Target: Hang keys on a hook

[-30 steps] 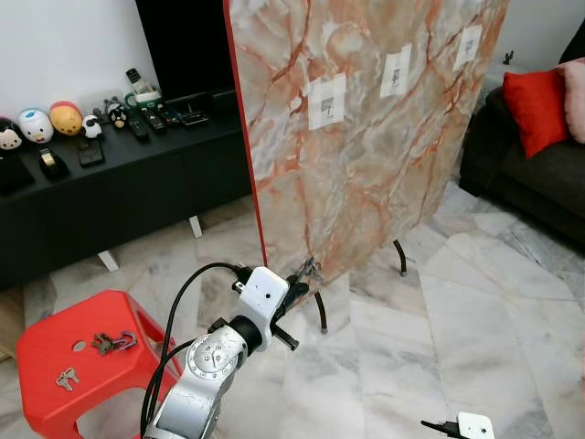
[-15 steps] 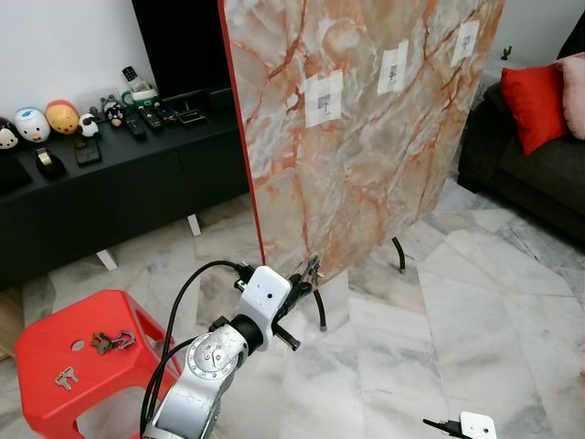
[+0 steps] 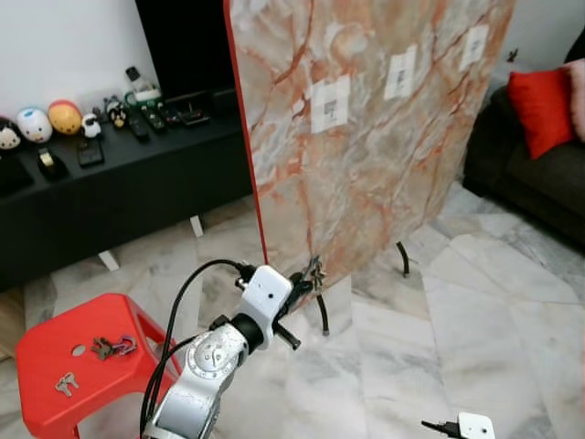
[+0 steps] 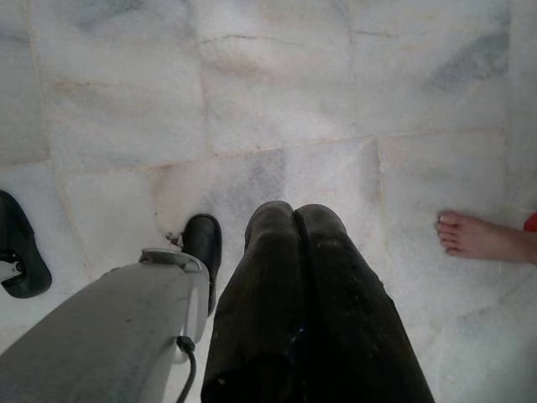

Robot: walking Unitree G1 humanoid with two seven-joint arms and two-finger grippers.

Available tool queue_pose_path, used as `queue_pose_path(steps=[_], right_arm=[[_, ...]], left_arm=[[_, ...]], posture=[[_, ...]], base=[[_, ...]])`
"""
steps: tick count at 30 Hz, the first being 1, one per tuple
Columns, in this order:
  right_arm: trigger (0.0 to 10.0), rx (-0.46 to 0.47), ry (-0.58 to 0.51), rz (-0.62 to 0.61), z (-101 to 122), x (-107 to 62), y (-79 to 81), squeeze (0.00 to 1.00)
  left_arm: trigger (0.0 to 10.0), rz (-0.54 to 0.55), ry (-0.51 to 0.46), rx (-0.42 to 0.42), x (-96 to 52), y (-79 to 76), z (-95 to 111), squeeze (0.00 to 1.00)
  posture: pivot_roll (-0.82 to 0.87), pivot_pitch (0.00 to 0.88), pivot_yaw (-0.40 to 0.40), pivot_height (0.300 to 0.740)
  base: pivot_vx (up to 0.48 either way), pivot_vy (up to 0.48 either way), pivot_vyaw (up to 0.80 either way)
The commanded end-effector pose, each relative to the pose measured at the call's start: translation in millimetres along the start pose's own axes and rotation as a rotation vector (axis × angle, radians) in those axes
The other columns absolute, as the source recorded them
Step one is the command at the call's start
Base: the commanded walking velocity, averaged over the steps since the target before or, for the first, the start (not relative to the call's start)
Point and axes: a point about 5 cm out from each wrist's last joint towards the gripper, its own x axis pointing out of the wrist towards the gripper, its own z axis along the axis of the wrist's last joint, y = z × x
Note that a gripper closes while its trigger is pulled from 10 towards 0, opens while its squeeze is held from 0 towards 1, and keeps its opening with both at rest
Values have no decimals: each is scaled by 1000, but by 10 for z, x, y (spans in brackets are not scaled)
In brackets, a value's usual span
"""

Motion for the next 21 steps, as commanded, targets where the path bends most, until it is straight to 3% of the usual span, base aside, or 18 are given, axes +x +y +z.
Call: queue_pose_path(steps=[1, 8, 13, 21], right_arm=[[10000, 1, -5, -2, 0, -1, -5, 0], [10000, 2, 0, -4, -11, -1, 0, 0], [10000, -4, 8, 0, -15, 0, 3, 0], [10000, -7, 3, 3, -2, 0, 5, 0]], left_arm=[[10000, -18, -18, 30, 25, -21, 54, 0], [10000, -23, -20, 34, 24, -17, 55, 0], [10000, -21, -20, 40, 35, -6, 64, 0], [10000, -7, -2, 44, 24, -1, 39, 0]], posture=[[-3, 0, -37, 740], [-3, 0, -33, 740], [0, 0, -35, 740], [-3, 0, -32, 740]], base=[[304, 0, 0], [306, 0, 0], [310, 0, -646], [308, 0, 0]])
